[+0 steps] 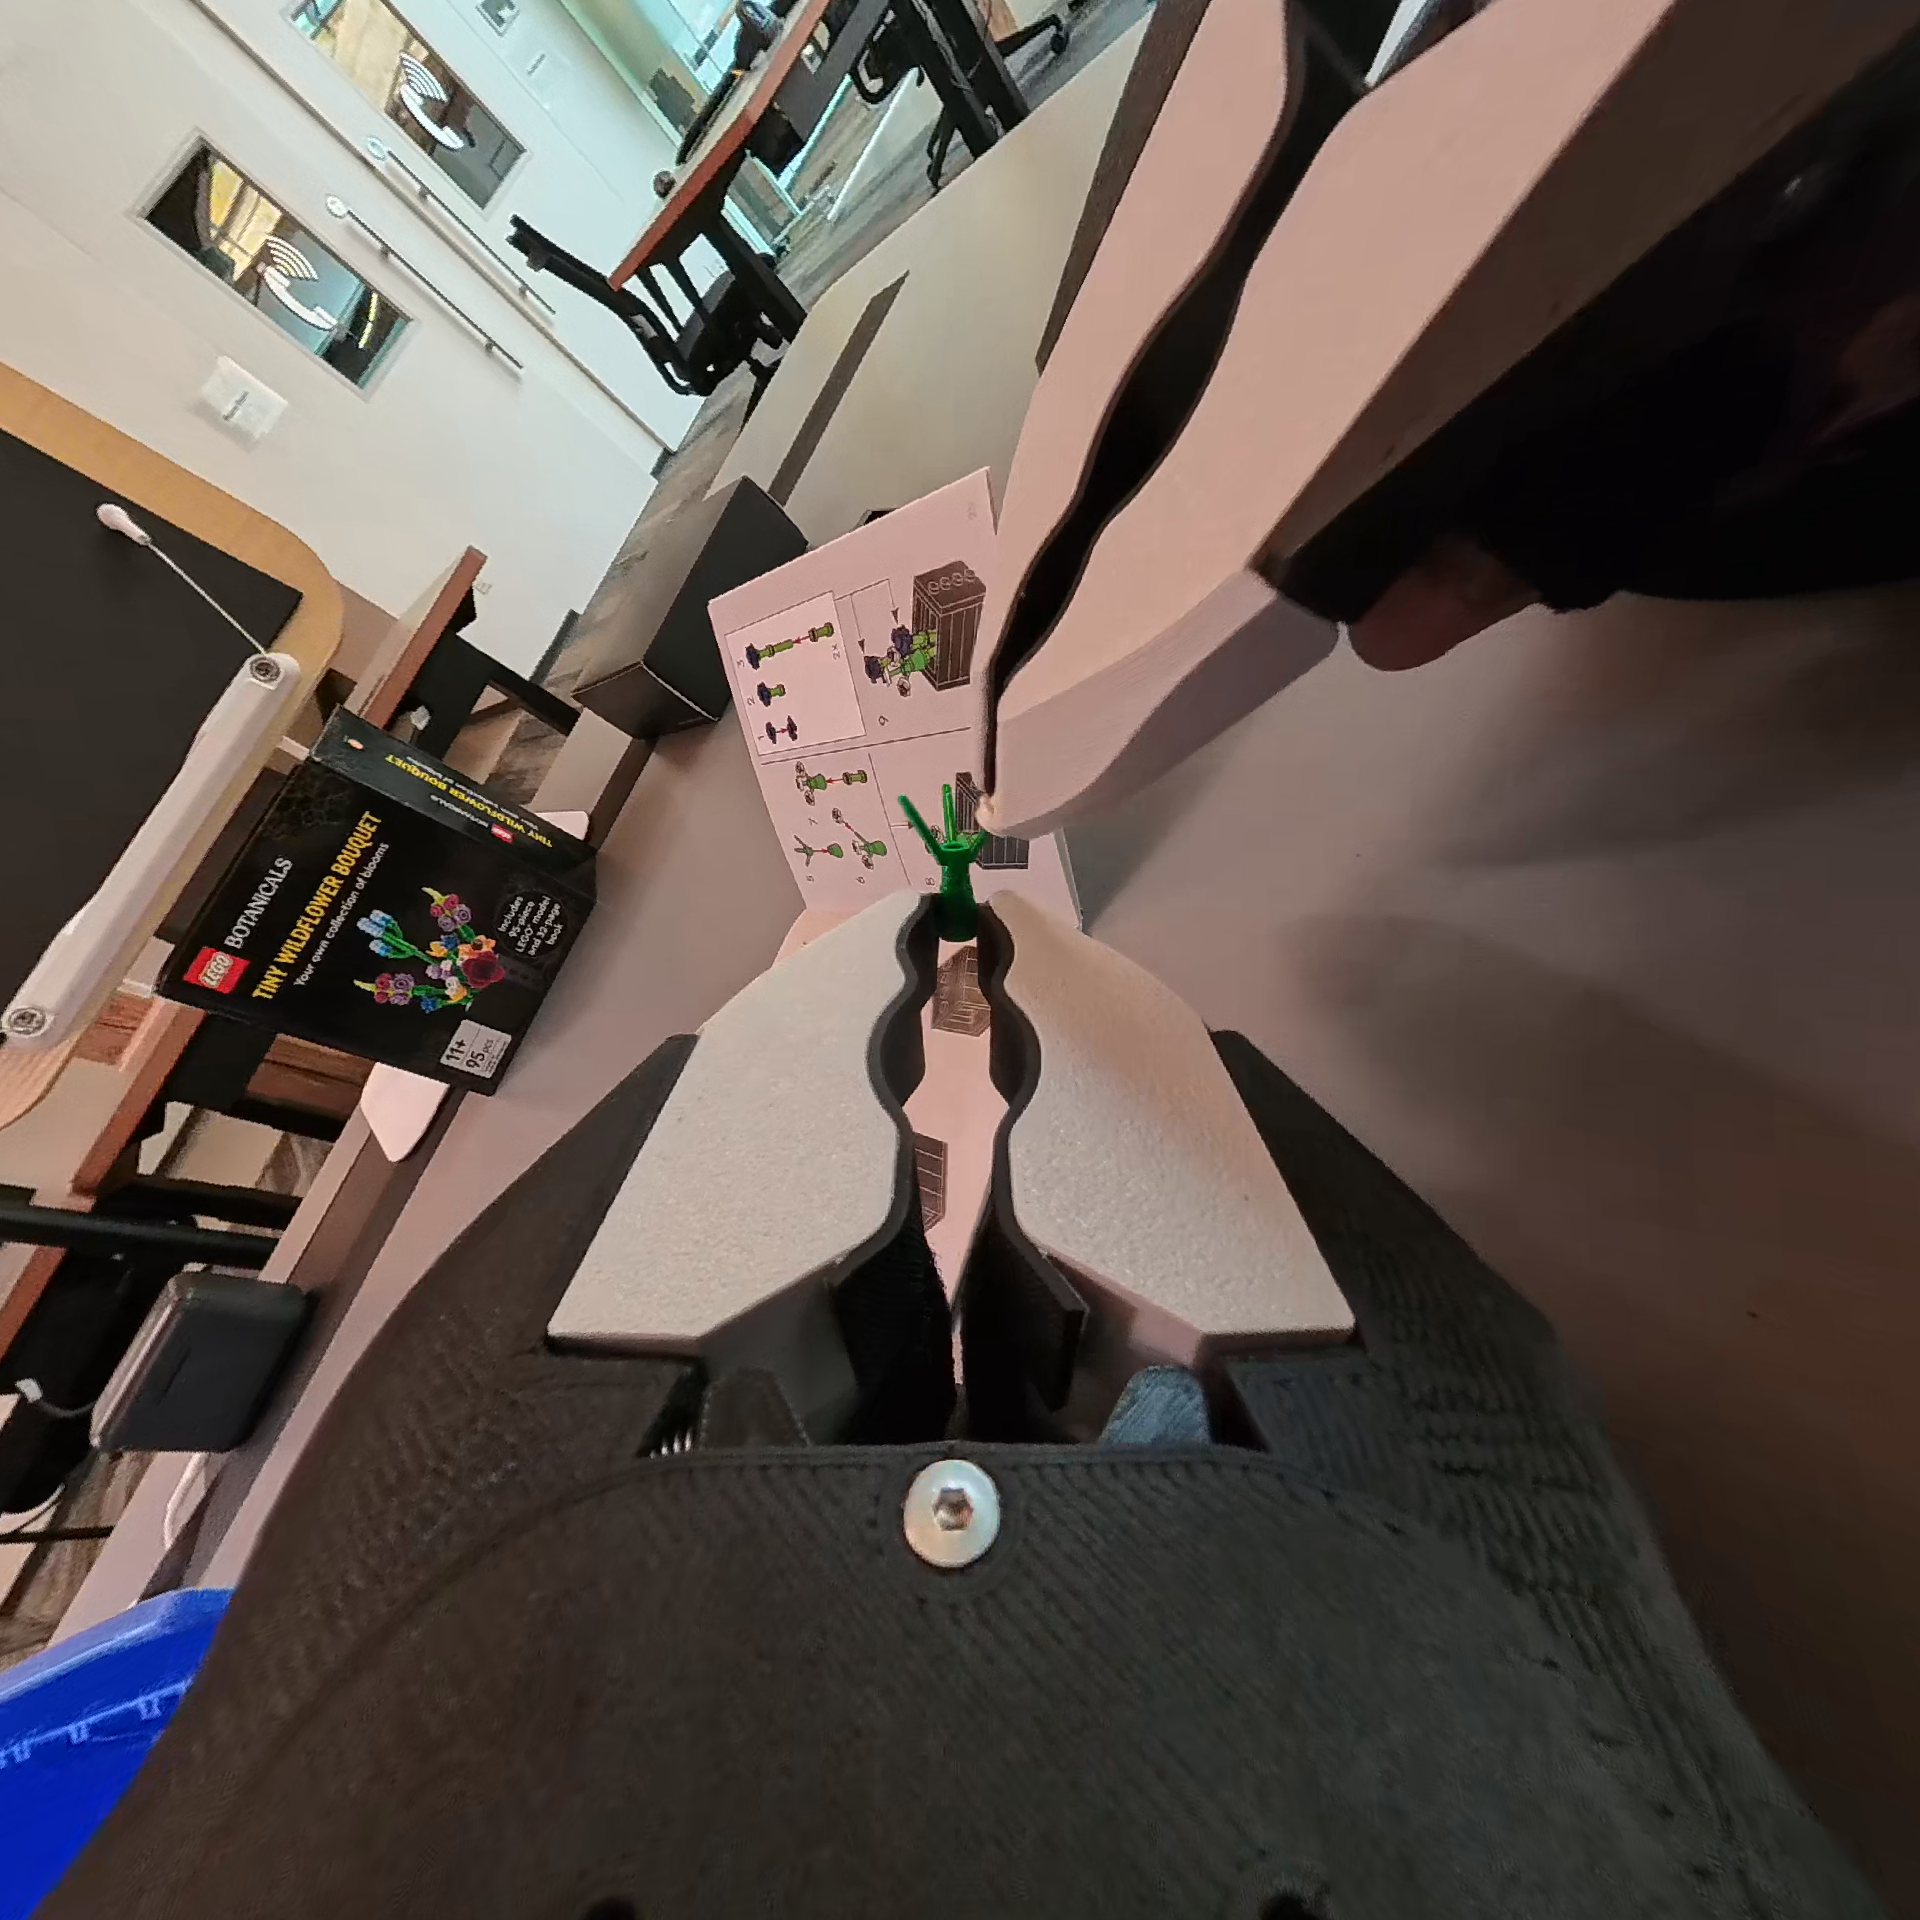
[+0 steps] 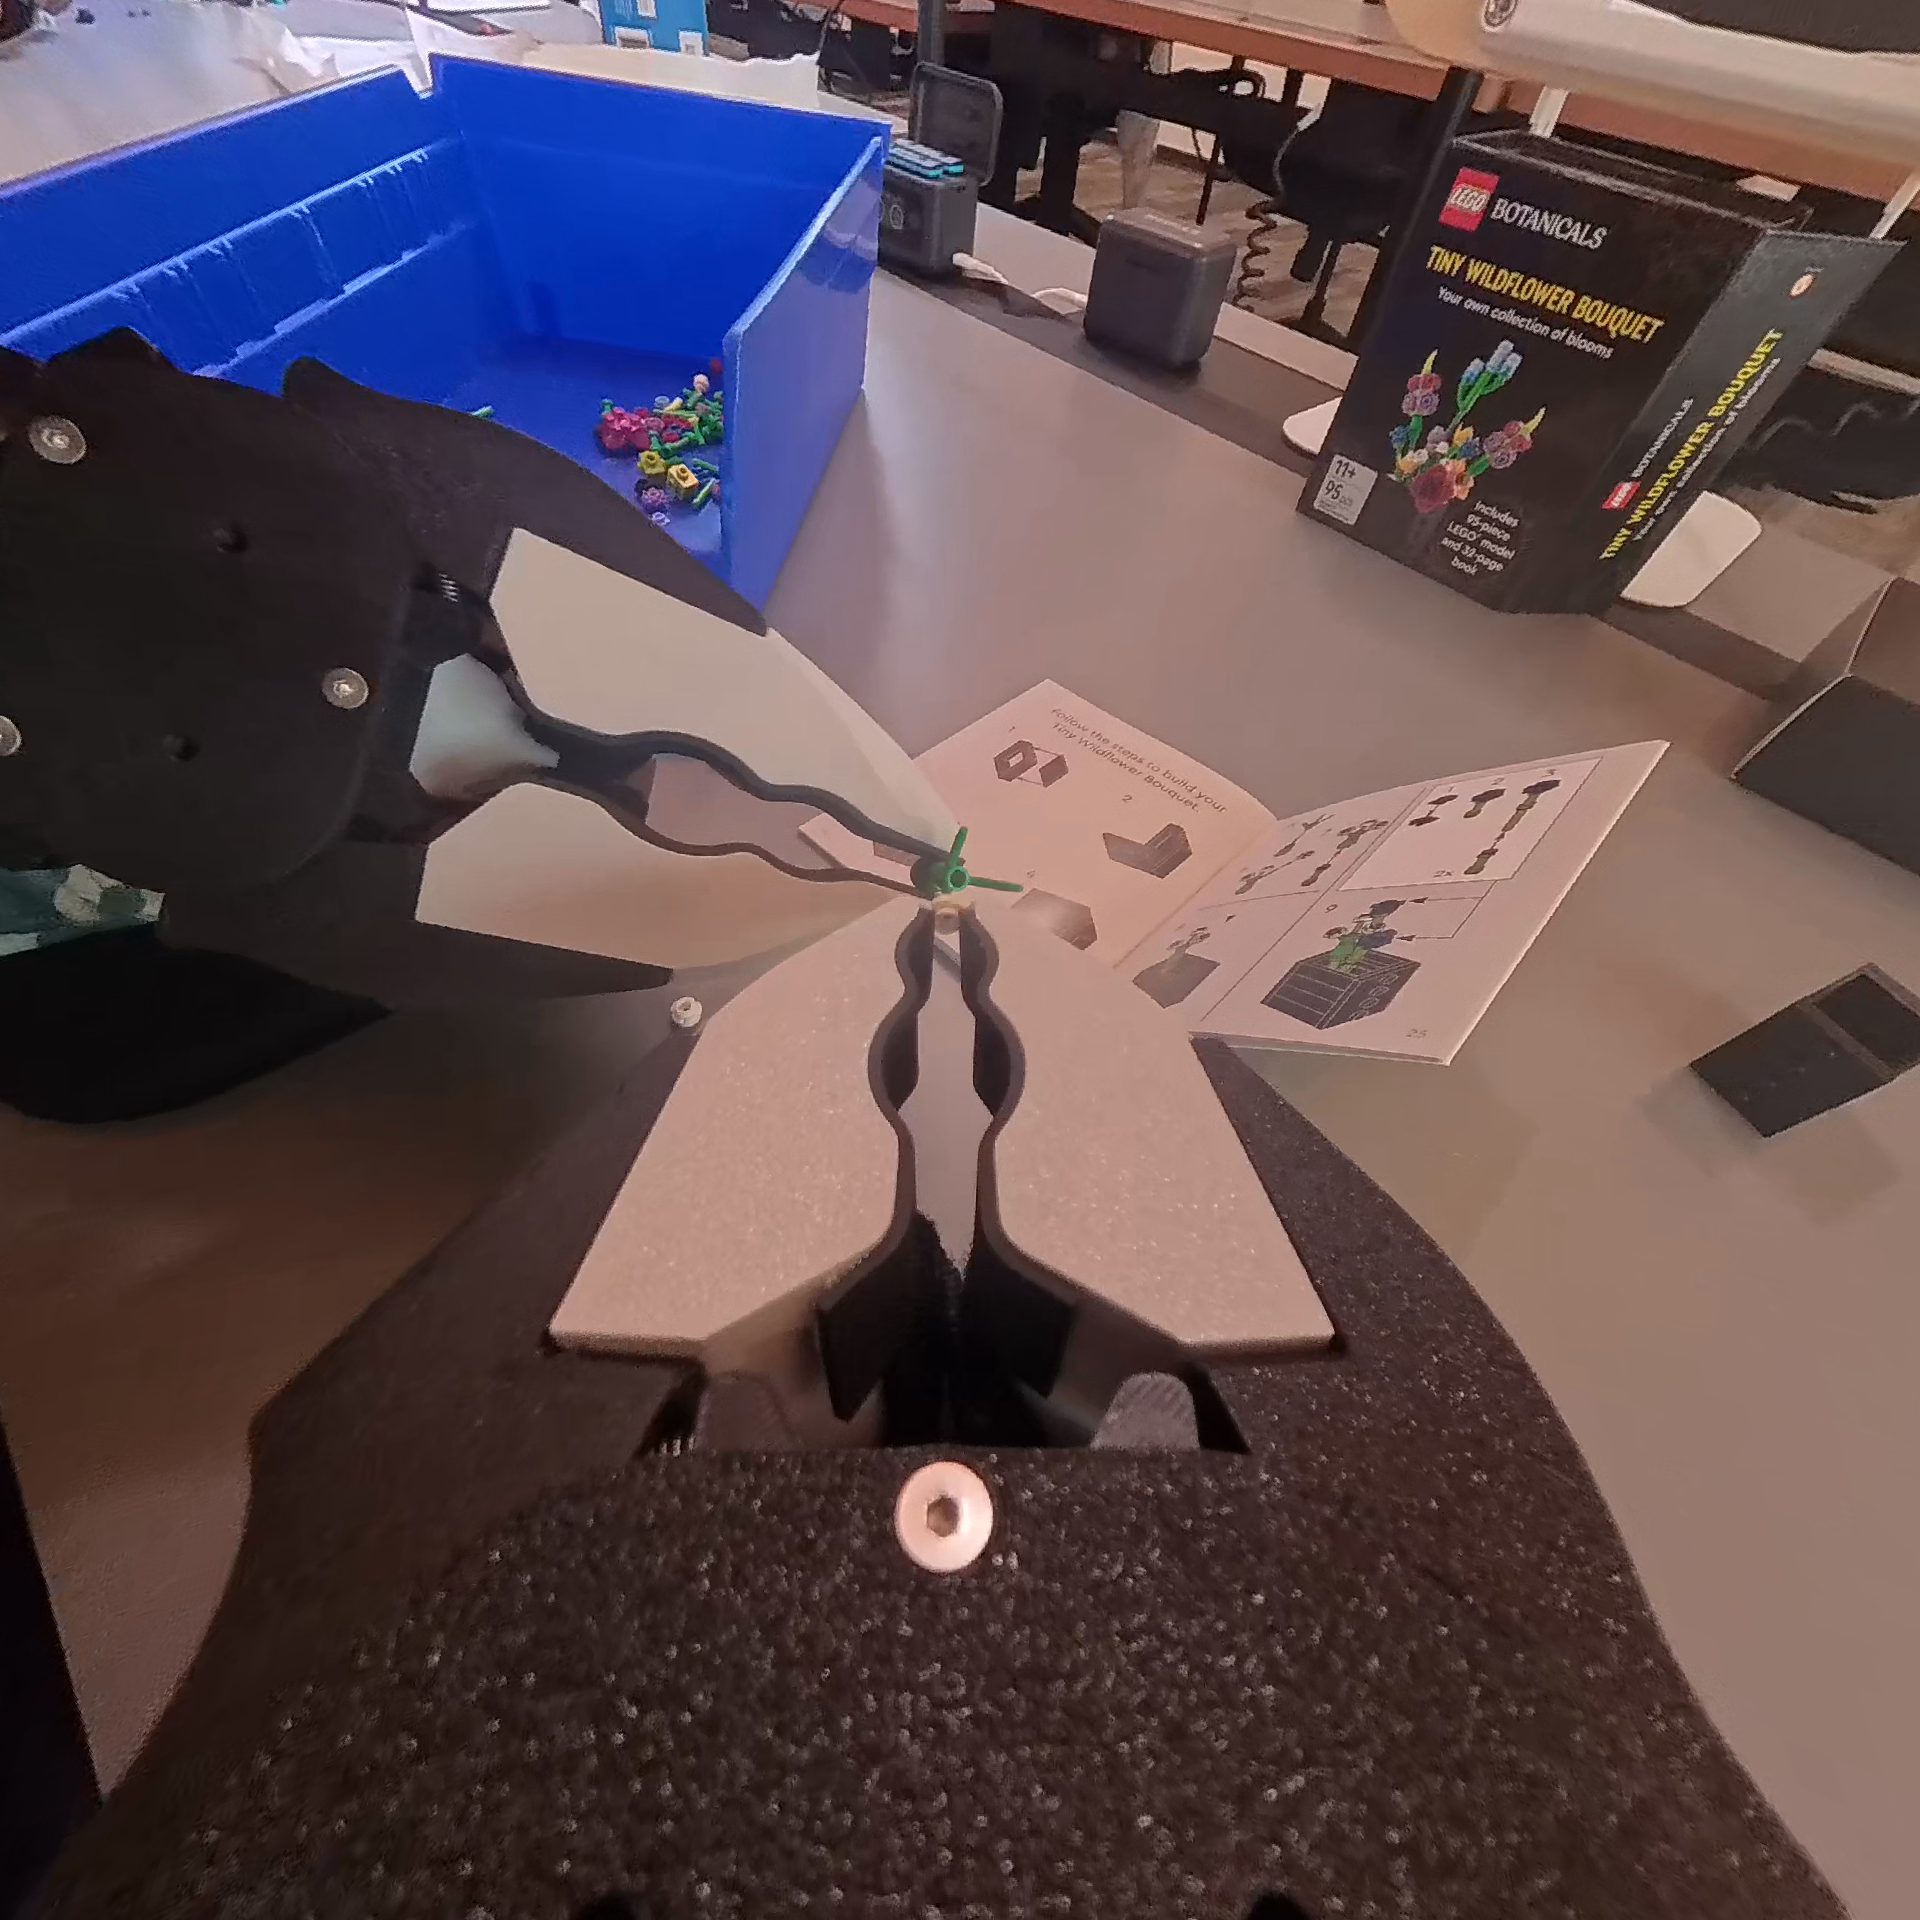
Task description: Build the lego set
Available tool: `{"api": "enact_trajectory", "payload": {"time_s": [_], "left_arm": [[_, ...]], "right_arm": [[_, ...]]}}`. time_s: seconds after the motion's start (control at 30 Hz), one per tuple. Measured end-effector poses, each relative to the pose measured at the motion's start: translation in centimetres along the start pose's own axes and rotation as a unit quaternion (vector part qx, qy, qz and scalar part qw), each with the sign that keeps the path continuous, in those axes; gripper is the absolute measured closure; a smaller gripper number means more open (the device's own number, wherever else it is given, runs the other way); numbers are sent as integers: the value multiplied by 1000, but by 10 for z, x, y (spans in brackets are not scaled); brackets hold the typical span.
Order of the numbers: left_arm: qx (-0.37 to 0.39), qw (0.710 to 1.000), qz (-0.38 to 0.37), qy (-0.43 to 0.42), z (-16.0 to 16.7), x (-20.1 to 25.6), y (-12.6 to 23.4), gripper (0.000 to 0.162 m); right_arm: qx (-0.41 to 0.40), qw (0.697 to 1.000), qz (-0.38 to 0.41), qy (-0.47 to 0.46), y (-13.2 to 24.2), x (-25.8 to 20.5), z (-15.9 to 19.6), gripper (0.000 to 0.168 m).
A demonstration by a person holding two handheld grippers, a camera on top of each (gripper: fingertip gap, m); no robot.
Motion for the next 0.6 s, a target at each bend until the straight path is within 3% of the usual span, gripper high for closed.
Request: {"api": "enact_trajectory", "payload": {"time_s": [0.6], "left_arm": [[-10, 999, -1, -47, -1, 4, 0, 155]], "right_arm": [[-19, 1000, -16, -10, -1, 3, 3, 163]]}}
Point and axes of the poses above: each gripper's, where its closed fingertips meet, y back along the fingers, z out of its underside, x = y × z across the jaws, the point moved 9 cm from there along y, back along the fingers, and after that the axes turned 15 degrees about -y, right-handed, at the moved point
